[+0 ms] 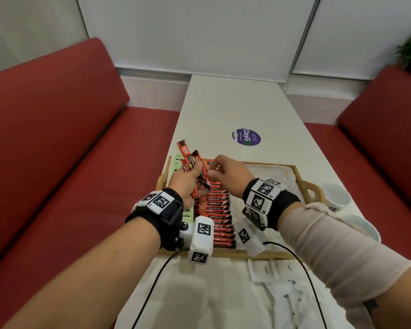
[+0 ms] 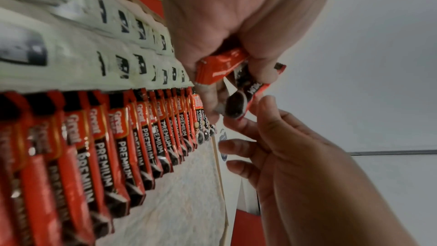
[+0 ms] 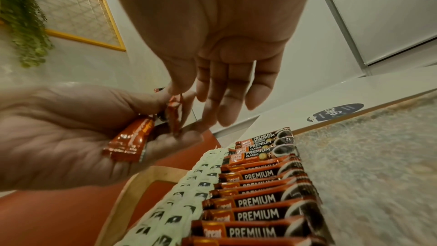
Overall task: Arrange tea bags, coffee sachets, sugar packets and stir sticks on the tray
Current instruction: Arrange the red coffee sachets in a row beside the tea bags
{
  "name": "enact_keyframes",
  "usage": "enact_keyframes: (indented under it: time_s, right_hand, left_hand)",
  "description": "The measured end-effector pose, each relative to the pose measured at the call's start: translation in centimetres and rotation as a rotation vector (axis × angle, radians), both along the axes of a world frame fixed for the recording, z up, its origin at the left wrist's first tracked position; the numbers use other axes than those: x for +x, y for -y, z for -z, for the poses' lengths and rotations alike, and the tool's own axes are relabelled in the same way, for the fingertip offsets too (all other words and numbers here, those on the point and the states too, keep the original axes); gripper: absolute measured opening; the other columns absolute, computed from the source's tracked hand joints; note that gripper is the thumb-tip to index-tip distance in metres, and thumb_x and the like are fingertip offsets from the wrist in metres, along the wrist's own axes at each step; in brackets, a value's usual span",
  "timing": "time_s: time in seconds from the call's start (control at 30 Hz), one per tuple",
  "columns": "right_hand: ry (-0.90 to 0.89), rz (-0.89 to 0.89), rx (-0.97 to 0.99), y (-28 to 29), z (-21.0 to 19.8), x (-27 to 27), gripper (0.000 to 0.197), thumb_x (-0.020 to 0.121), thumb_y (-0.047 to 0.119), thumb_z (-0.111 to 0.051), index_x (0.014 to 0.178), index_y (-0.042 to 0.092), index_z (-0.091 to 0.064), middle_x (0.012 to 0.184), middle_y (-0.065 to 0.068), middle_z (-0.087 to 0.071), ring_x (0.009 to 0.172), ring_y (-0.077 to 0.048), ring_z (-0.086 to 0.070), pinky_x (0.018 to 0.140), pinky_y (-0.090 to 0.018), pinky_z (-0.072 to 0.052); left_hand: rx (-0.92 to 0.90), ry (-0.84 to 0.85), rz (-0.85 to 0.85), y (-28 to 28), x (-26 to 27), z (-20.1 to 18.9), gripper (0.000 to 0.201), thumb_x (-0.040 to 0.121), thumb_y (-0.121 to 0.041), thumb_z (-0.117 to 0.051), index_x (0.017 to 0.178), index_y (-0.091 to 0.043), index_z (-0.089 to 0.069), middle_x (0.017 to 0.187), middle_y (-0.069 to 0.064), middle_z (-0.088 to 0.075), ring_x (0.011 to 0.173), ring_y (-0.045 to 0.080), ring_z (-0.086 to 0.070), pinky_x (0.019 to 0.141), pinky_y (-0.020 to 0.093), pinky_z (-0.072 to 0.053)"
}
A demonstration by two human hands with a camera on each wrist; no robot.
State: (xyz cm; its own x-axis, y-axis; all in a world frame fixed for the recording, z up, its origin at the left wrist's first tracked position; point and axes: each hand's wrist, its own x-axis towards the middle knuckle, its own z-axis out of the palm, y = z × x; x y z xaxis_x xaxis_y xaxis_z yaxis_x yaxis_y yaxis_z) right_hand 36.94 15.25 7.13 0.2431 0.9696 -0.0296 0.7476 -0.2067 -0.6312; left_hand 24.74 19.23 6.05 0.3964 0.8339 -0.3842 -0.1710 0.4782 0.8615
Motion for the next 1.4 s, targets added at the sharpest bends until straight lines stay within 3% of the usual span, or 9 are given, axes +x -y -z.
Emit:
enact_keyframes:
  time_s: [0.1,0.2,0.3,0.4,0.57,0.73,1.07,1.23,1.4]
  right_hand:
    - [-0.004,-0.013,-0.041,1.2,0.0,-0.5,0.029,0.084,0.040,-0.067,0.099,0.023,-0.048,0.082,0.003,-0.060,0.073,-0.015,-0.058,0.068,-0.029,-0.047]
    - [0.023,-0.003,-0.050,1.7,-0.1,-0.9,0.024,0.083,0.031,-0.069,0.095,0.017,-0.053,0.085,-0.002,-0.064,0.077,-0.021,-0.063,0.074,-0.034,-0.053]
    - [-0.040,0.049,-0.004,1.7,-0.5,-0.8,0.012,0.084,0.022,-0.068,0.087,0.016,-0.058,0.087,-0.010,-0.069,0.080,-0.028,-0.068,0.079,-0.041,-0.055]
    - [-0.086,0.137,0.039,1.4,-0.8,-0.2,0.005,0.085,0.018,-0.066,0.085,0.017,-0.061,0.086,-0.009,-0.070,0.077,-0.026,-0.068,0.079,-0.037,-0.055]
    - [0.006,0.229,0.025,0.3,-0.2,1.5,0.009,0.088,0.015,-0.063,0.095,0.013,-0.069,0.092,-0.009,-0.071,0.085,-0.024,-0.067,0.083,-0.035,-0.053]
    - [0.132,0.200,-0.090,-0.7,0.9,2.5,0.015,0.082,0.015,-0.072,0.096,0.017,-0.070,0.096,-0.005,-0.070,0.090,-0.022,-0.064,0.081,-0.029,-0.049]
    - [0.241,0.146,-0.233,-1.8,2.4,2.8,0.007,0.086,0.014,-0.066,0.092,0.017,-0.067,0.106,-0.003,-0.066,0.091,-0.018,-0.058,0.075,-0.026,-0.040]
    - [0.268,0.139,-0.241,-2.3,2.7,2.6,0.013,0.087,0.015,-0.065,0.099,0.016,-0.069,0.113,-0.006,-0.065,0.103,-0.023,-0.059,0.083,-0.029,-0.043]
    - [0.287,0.134,-0.256,-2.7,3.3,2.5,0.016,0.087,0.015,-0.065,0.103,0.016,-0.069,0.114,-0.005,-0.063,0.103,-0.023,-0.060,0.088,-0.032,-0.048]
  left_hand:
    - [-0.007,0.012,-0.031,0.8,-0.2,-0.3,0.022,0.097,-0.024,-0.051,0.104,-0.006,-0.063,0.103,0.012,-0.069,0.083,0.026,-0.064,0.087,0.052,-0.053]
    - [-0.017,0.022,-0.055,1.5,-0.4,-0.5,0.020,0.096,-0.020,-0.054,0.103,-0.003,-0.062,0.094,0.012,-0.069,0.076,0.025,-0.064,0.086,0.053,-0.053]
    - [-0.016,0.030,-0.065,1.9,-0.7,-0.8,0.014,0.097,-0.021,-0.053,0.099,-0.009,-0.059,0.102,0.011,-0.066,0.094,0.028,-0.066,0.076,0.043,-0.057]
    - [0.026,0.016,-0.077,1.4,-1.1,-0.7,0.012,0.098,-0.026,-0.050,0.099,-0.015,-0.056,0.114,0.006,-0.064,0.103,0.025,-0.064,0.068,0.037,-0.058]
    - [0.030,-0.004,-0.140,0.1,-2.0,-0.4,0.016,0.099,-0.027,-0.047,0.109,-0.016,-0.053,0.101,-0.002,-0.064,0.088,0.014,-0.064,0.060,0.032,-0.057]
    - [0.015,-0.038,-0.146,-0.6,-2.1,0.2,0.009,0.099,-0.025,-0.049,0.093,-0.022,-0.055,0.088,-0.004,-0.060,0.072,0.009,-0.062,0.056,0.024,-0.056]
    - [0.010,-0.055,-0.128,-1.8,-2.1,1.9,0.008,0.098,-0.026,-0.050,0.094,-0.021,-0.054,0.087,-0.004,-0.060,0.072,0.009,-0.062,0.054,0.023,-0.056]
    - [0.006,-0.052,-0.121,-2.0,-1.9,2.2,0.011,0.098,-0.028,-0.050,0.091,-0.021,-0.055,0.085,-0.004,-0.060,0.071,0.009,-0.062,0.048,0.022,-0.053]
    - [-0.007,-0.048,-0.114,-2.1,-1.8,2.5,0.015,0.099,-0.031,-0.047,0.093,-0.020,-0.057,0.087,-0.004,-0.061,0.073,0.010,-0.063,0.047,0.022,-0.052]
